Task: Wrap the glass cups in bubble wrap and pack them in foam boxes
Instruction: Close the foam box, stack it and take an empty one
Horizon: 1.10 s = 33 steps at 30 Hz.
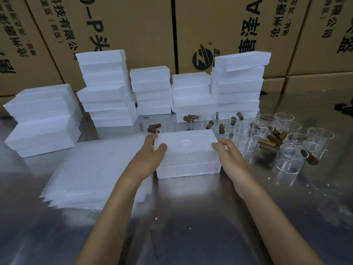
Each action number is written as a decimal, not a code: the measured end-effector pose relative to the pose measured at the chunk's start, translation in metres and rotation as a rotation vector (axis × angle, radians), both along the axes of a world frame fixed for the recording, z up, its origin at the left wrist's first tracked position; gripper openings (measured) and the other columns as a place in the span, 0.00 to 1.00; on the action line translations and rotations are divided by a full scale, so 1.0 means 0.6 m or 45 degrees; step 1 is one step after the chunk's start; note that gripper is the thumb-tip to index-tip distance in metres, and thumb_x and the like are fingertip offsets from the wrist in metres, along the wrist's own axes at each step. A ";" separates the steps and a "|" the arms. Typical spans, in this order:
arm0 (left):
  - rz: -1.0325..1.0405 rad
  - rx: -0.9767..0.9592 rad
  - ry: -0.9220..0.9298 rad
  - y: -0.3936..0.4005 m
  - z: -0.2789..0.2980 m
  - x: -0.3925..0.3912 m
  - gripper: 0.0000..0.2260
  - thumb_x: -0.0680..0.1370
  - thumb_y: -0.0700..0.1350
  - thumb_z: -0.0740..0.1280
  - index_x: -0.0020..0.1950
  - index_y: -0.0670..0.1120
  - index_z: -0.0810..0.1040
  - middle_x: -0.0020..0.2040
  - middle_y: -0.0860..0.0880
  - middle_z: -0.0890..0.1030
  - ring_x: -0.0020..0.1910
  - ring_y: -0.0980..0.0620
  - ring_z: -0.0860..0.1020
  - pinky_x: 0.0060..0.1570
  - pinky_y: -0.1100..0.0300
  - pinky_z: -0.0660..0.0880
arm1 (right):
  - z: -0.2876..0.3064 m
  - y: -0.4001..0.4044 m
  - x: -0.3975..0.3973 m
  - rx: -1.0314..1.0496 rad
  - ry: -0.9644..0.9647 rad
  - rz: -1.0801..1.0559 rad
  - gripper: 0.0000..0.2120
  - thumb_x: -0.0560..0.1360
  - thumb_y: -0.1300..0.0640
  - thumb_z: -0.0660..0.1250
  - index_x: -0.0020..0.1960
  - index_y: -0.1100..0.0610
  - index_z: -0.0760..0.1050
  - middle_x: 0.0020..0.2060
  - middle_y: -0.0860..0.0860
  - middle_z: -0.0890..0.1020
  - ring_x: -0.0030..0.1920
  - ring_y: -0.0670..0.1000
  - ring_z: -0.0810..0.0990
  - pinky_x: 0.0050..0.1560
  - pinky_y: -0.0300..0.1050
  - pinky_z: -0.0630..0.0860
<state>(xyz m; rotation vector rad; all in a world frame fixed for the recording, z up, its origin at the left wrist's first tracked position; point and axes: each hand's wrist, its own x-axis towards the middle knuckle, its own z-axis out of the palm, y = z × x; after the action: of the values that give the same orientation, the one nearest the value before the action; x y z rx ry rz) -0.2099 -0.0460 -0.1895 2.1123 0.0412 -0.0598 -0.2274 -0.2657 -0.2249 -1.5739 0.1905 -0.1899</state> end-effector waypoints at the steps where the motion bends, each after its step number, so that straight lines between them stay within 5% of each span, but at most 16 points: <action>1: -0.008 0.000 0.005 -0.002 0.000 0.000 0.23 0.83 0.55 0.58 0.77 0.58 0.58 0.68 0.51 0.70 0.57 0.52 0.75 0.65 0.52 0.70 | 0.001 0.001 0.000 0.002 0.012 0.000 0.06 0.79 0.46 0.64 0.56 0.42 0.75 0.52 0.39 0.79 0.45 0.34 0.78 0.39 0.32 0.70; 7: 0.010 -0.127 -0.063 -0.007 -0.006 -0.007 0.22 0.82 0.52 0.60 0.75 0.59 0.61 0.69 0.49 0.72 0.64 0.47 0.74 0.66 0.48 0.71 | 0.001 0.006 -0.010 0.215 -0.033 -0.069 0.08 0.77 0.52 0.67 0.55 0.43 0.78 0.57 0.47 0.81 0.55 0.49 0.81 0.56 0.48 0.77; 12: 0.015 -0.271 -0.257 -0.019 -0.004 -0.012 0.18 0.81 0.51 0.63 0.69 0.66 0.65 0.55 0.54 0.80 0.50 0.55 0.81 0.46 0.61 0.75 | 0.018 -0.003 -0.011 0.462 -0.144 -0.035 0.10 0.77 0.57 0.68 0.52 0.42 0.77 0.54 0.47 0.83 0.49 0.50 0.81 0.42 0.46 0.78; 16: 0.012 -0.381 -0.300 -0.029 -0.001 -0.013 0.19 0.81 0.54 0.64 0.70 0.68 0.67 0.58 0.63 0.78 0.53 0.65 0.79 0.55 0.61 0.76 | 0.020 -0.004 -0.009 0.629 -0.128 -0.069 0.14 0.77 0.59 0.67 0.62 0.51 0.76 0.49 0.49 0.82 0.48 0.52 0.80 0.44 0.50 0.75; 19: 0.088 -0.520 -0.280 -0.040 0.007 -0.021 0.24 0.76 0.62 0.68 0.71 0.69 0.64 0.67 0.57 0.74 0.64 0.56 0.75 0.64 0.53 0.73 | 0.022 0.001 -0.007 0.757 -0.114 -0.100 0.08 0.79 0.59 0.63 0.57 0.56 0.73 0.51 0.55 0.79 0.51 0.55 0.76 0.45 0.51 0.71; 22: 0.226 -0.726 -0.216 -0.054 0.014 -0.033 0.36 0.69 0.69 0.71 0.72 0.65 0.61 0.63 0.54 0.75 0.61 0.53 0.77 0.62 0.50 0.75 | 0.025 0.017 -0.009 0.864 -0.157 -0.093 0.05 0.80 0.59 0.60 0.55 0.56 0.69 0.52 0.56 0.75 0.52 0.55 0.74 0.48 0.52 0.69; 26: 0.203 -1.182 -0.136 -0.091 0.011 -0.042 0.36 0.69 0.55 0.78 0.71 0.57 0.62 0.58 0.55 0.79 0.54 0.55 0.82 0.49 0.51 0.82 | 0.027 0.047 -0.020 0.938 -0.236 -0.049 0.14 0.80 0.59 0.62 0.65 0.62 0.71 0.58 0.58 0.77 0.57 0.56 0.76 0.54 0.54 0.73; 33: 0.476 -1.247 -0.419 -0.015 0.089 0.014 0.43 0.70 0.49 0.76 0.78 0.59 0.53 0.59 0.55 0.77 0.56 0.51 0.80 0.50 0.49 0.83 | 0.030 0.081 -0.044 0.559 -0.232 0.125 0.31 0.64 0.34 0.69 0.65 0.38 0.71 0.67 0.42 0.75 0.65 0.46 0.77 0.61 0.49 0.74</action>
<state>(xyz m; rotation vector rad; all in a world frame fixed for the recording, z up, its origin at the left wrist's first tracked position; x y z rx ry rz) -0.2017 -0.0551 -0.1363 1.0902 0.1713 0.4122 -0.2537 -0.2174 -0.2071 -1.1194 0.0092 -0.1980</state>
